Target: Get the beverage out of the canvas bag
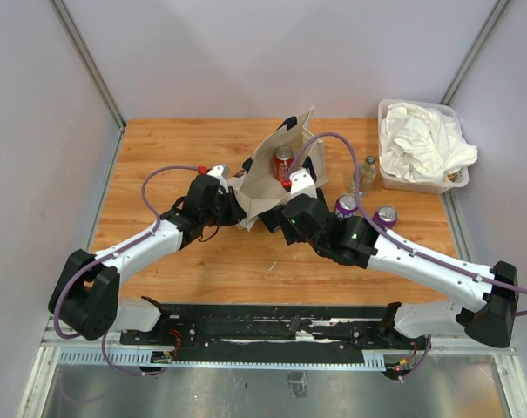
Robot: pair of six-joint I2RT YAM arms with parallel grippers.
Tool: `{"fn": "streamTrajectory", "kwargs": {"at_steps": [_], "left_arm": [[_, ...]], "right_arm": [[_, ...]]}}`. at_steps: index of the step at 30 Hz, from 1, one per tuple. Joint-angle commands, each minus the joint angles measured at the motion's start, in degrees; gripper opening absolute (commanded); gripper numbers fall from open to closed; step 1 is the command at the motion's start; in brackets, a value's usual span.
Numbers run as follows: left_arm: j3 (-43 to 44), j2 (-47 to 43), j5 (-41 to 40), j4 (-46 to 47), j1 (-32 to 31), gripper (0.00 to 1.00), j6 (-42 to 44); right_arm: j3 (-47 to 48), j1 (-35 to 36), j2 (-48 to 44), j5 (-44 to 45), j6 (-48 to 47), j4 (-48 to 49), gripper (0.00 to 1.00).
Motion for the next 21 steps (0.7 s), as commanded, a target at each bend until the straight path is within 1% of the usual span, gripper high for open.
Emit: {"fn": "streamTrajectory", "kwargs": {"at_steps": [1, 9, 12, 15, 21], "left_arm": [[0.2, -0.6, 0.8, -3.7, -0.6, 0.17, 1.0], [-0.5, -0.8, 1.3, -3.6, -0.6, 0.17, 1.0], [-0.7, -0.9, 1.5, -3.3, -0.6, 0.18, 1.2], [-0.8, -1.0, 1.5, -3.4, -0.6, 0.21, 1.5], [-0.6, -1.2, 1.4, -4.3, -0.6, 0.21, 2.0]], "right_arm": [[-3.1, 0.6, -0.7, 3.8, 2.5, 9.0, 0.01], [-8.3, -1.1, 0.5, 2.5, 4.6, 13.4, 0.01], [-9.6, -1.9, 0.9, 1.7, 5.0, 15.3, 0.01], [-10.4, -3.0, 1.9, 0.7, 4.9, 16.8, 0.01], [-10.6, -3.9, 3.8, -0.1, 4.3, 19.1, 0.01]]}}
